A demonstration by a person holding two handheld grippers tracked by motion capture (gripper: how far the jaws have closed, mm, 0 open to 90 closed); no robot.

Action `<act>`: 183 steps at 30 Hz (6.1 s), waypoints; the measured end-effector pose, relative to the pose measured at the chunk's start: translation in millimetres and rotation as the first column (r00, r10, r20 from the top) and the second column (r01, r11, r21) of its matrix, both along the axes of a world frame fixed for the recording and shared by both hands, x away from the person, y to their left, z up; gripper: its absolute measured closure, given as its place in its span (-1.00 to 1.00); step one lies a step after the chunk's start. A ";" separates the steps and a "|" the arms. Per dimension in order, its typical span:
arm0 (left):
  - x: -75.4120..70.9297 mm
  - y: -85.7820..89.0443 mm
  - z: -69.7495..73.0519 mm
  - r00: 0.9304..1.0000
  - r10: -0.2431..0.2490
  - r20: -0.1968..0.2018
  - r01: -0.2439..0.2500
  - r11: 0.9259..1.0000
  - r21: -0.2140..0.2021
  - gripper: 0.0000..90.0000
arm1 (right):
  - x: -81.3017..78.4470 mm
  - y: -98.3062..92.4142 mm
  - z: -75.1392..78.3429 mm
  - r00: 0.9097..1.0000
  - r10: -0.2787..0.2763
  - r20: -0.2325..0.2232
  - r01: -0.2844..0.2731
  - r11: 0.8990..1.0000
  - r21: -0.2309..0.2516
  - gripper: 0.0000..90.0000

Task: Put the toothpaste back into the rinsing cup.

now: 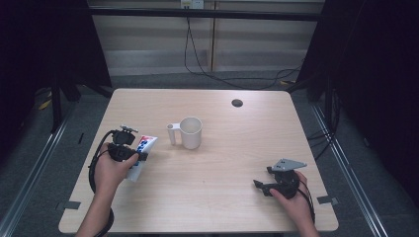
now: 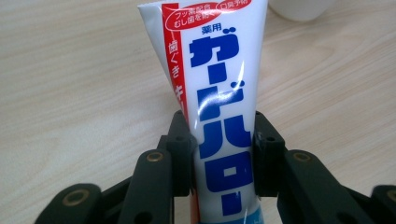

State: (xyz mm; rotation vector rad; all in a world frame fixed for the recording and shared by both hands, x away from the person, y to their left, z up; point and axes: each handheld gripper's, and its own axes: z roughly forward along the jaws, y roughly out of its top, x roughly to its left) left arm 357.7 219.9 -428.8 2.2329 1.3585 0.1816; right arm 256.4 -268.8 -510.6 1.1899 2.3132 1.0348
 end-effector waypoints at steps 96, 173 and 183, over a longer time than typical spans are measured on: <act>2.4 -40.5 69.4 0.864 0.074 0.497 0.097 0.946 -0.310 0.47 | -1.2 0.9 -0.2 0.999 0.035 -0.004 -0.035 0.999 -0.004 -0.56; 51.7 -115.5 59.4 0.854 0.022 0.519 0.164 0.936 -0.310 0.44 | -1.9 1.7 -0.5 0.998 0.068 -0.011 -0.069 0.998 -0.007 -0.67; 59.8 -125.1 55.4 0.858 0.012 0.514 0.165 0.941 -0.296 0.44 | -2.0 1.7 -0.5 0.998 0.069 -0.011 -0.069 0.998 -0.007 -0.66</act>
